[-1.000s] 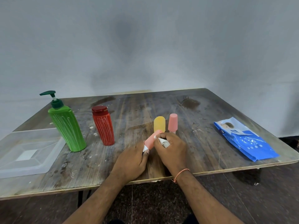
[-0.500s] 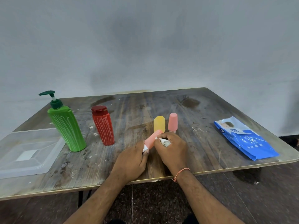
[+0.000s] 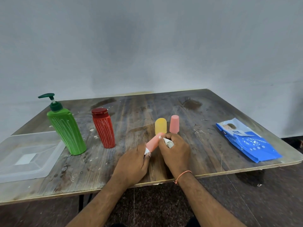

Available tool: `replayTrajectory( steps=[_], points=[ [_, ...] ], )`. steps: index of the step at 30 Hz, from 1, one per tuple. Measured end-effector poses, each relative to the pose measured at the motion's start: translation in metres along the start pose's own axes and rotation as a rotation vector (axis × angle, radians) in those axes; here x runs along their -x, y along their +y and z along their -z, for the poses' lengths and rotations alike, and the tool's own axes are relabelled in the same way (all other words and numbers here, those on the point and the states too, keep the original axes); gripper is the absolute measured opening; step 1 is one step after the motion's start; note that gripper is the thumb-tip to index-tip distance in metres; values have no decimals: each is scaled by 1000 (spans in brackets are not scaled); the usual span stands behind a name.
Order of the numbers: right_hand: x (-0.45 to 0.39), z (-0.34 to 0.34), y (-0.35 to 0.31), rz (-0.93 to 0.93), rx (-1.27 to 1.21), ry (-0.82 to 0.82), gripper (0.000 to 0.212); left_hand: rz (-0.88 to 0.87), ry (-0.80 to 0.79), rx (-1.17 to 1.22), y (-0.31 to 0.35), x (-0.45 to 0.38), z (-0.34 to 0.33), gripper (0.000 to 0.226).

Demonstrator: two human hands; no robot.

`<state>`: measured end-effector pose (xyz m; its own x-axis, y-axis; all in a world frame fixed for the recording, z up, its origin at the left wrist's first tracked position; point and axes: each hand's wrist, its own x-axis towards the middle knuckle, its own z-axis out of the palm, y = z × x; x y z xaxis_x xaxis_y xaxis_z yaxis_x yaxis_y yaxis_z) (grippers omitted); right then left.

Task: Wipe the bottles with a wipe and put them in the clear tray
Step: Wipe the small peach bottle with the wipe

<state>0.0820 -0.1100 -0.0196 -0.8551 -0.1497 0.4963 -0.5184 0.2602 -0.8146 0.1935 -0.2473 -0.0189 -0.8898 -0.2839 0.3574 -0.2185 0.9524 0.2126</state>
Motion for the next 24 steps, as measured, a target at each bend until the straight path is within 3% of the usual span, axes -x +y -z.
replayTrajectory(
  steps=[4, 24],
  points=[
    [1, 2, -2, 57, -6, -40, 7, 5, 1, -5, 0, 0, 0, 36],
    [-2, 3, -1, -37, -94, -23, 10, -9, -1, -5, 0, 0, -1, 34]
  ],
)
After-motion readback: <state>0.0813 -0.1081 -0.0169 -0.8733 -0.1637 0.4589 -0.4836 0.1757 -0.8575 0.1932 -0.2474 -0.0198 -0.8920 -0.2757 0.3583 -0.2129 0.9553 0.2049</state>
